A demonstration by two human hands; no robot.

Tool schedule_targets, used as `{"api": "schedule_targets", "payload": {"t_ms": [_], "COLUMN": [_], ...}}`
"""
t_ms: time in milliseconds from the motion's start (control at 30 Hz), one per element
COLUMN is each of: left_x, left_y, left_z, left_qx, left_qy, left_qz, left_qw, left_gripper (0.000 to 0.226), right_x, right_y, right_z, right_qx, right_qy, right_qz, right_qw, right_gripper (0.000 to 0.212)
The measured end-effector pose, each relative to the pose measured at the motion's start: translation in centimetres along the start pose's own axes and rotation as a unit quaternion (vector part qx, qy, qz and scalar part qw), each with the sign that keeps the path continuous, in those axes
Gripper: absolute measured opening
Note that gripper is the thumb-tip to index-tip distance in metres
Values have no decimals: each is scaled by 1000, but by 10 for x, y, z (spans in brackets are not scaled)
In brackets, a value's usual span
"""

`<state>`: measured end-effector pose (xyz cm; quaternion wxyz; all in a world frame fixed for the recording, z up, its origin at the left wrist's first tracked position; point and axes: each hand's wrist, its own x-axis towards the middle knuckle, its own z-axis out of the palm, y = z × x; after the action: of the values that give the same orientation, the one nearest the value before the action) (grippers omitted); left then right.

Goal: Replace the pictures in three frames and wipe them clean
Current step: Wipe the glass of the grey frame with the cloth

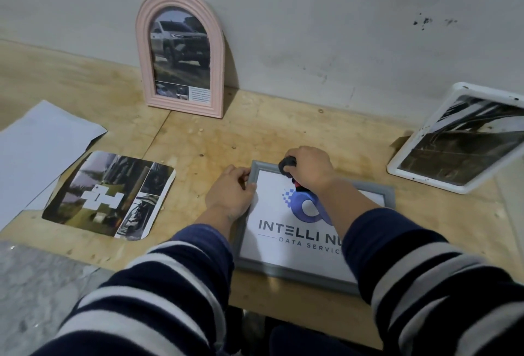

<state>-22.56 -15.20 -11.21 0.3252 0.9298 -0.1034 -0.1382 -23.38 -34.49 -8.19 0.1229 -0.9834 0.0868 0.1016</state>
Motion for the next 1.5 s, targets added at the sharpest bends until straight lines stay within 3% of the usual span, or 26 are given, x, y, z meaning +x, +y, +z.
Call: {"api": "schedule_targets", "payload": {"t_ms": [467, 600, 733, 900, 1167, 1367, 1500], "left_x": [-2, -3, -4, -5, -12, -18, -25], "left_y": [1, 2, 6, 10, 26, 35, 49], "left_z": [-1, 0, 1, 0, 8, 11, 15], "left_qx": [16, 14, 7, 5, 33, 91, 122], "left_qy": [11, 16, 14, -4, -12, 33, 21], "left_qz": [-5, -14, -26, -50, -35, -89, -126], "left_qw": [1000, 1000, 1000, 999, 999, 991, 984], "left_gripper": [35, 35, 35, 38, 34, 31, 37], "right_x": [19, 25, 24, 1, -80, -127, -146], "right_y": [-44, -56, -57, -19, 64, 101, 112], "right_z": [12, 15, 5, -16, -24, -12, -2], "right_qx": [18, 107, 371, 478, 474, 455, 463], "right_qy": [19, 26, 72, 111, 180, 211, 209], "right_qz": [-21, 9, 97, 159, 283, 372, 410], "right_qw": [999, 994, 921, 857, 814, 781, 758], "right_gripper": [22, 19, 14, 21, 26, 41, 41]}}
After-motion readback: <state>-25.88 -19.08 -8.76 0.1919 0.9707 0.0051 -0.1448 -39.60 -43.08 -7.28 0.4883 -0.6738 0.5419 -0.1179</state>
